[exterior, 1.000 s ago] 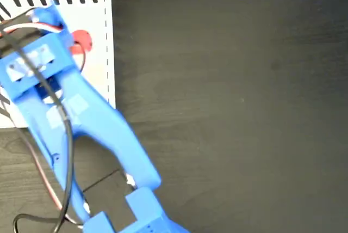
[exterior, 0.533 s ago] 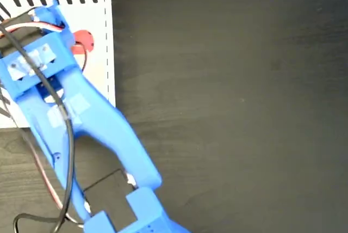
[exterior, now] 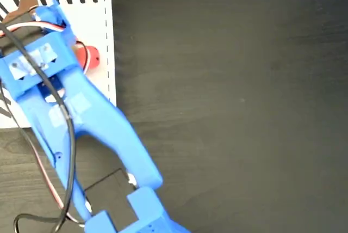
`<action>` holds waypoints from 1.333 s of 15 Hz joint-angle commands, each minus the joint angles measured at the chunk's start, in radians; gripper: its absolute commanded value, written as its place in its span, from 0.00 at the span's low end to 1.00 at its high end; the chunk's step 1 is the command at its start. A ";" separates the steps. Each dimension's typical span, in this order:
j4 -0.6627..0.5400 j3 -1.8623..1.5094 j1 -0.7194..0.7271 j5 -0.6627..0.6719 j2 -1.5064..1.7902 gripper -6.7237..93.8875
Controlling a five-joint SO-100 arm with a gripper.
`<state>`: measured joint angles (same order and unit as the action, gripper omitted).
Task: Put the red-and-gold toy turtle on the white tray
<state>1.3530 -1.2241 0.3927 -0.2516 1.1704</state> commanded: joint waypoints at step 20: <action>-0.477 -0.954 -0.413 0.411 1.229 0.07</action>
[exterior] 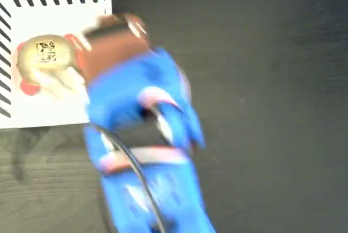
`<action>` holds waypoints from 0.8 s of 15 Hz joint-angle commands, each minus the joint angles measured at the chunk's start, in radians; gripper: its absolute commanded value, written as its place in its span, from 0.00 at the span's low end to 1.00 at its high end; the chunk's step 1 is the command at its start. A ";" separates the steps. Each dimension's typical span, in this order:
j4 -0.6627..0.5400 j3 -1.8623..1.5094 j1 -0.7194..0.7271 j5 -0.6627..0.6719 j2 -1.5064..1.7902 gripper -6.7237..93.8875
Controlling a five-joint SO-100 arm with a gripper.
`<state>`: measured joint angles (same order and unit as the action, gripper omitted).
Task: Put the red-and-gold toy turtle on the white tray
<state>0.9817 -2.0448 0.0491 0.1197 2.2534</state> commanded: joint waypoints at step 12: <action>0.225 -0.867 0.011 -0.192 0.950 0.07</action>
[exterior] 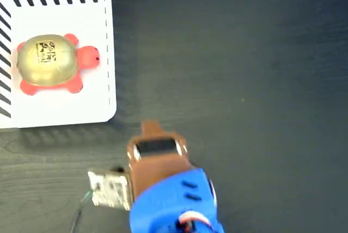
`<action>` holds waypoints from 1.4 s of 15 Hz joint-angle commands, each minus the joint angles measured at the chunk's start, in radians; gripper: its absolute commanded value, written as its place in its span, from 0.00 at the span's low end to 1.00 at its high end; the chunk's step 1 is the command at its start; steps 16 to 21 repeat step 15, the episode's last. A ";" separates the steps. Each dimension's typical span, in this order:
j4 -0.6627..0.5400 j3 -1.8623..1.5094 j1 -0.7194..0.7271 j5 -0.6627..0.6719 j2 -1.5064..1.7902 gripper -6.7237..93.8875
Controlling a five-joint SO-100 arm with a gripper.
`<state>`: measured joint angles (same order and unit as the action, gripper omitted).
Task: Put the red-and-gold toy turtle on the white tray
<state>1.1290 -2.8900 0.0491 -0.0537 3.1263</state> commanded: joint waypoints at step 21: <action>0.143 -0.029 0.002 0.028 0.123 0.07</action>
